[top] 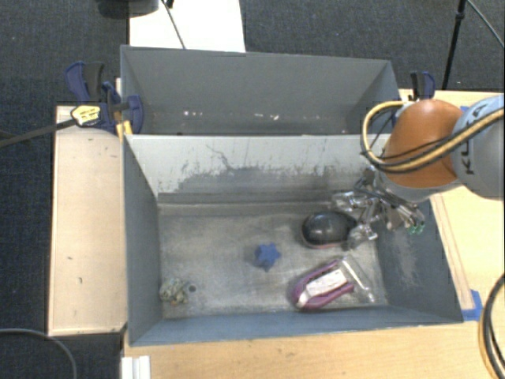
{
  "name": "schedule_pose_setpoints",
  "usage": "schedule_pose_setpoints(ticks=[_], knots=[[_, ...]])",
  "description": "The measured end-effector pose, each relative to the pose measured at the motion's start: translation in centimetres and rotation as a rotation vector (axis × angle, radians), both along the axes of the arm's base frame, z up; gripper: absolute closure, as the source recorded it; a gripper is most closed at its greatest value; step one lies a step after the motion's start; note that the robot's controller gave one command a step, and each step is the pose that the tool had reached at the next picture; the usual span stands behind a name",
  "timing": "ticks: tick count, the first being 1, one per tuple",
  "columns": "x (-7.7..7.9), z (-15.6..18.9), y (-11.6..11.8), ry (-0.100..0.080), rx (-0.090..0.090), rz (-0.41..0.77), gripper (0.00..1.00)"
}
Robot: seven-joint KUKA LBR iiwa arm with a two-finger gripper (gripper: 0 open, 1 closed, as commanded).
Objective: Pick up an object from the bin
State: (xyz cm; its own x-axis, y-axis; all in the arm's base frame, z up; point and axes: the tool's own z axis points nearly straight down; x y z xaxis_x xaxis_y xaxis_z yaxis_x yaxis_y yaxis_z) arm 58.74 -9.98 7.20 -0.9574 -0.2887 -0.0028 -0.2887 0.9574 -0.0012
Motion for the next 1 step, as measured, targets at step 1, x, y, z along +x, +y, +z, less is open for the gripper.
schedule_pose_setpoints(ticks=[1], knots=[[-1.44,18.07,-3.16,-0.007,-0.004,0.224,1.0]])
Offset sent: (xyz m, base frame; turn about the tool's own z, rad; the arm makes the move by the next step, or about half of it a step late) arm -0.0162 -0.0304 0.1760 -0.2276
